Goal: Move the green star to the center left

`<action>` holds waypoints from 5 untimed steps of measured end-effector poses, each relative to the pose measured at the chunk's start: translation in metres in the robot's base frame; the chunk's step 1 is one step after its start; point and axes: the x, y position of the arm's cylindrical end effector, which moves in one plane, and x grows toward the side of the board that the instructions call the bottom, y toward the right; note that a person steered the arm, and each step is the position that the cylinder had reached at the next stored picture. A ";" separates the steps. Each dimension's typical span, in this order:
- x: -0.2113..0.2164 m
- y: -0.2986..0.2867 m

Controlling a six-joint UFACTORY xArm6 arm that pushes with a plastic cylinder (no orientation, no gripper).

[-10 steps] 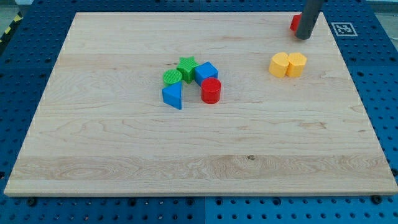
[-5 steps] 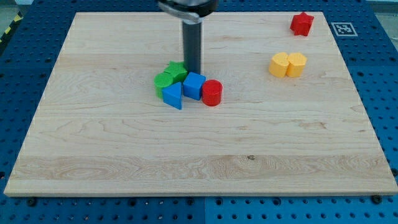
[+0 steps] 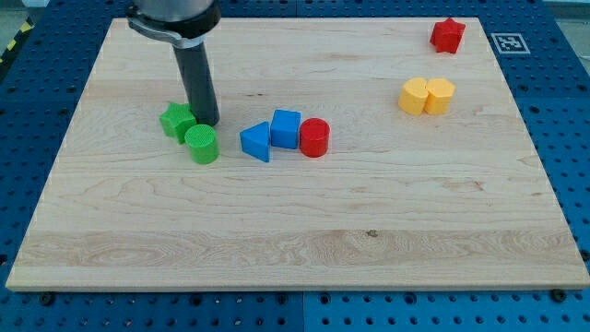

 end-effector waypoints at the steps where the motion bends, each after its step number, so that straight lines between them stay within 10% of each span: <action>1: -0.001 -0.002; 5: -0.018 -0.109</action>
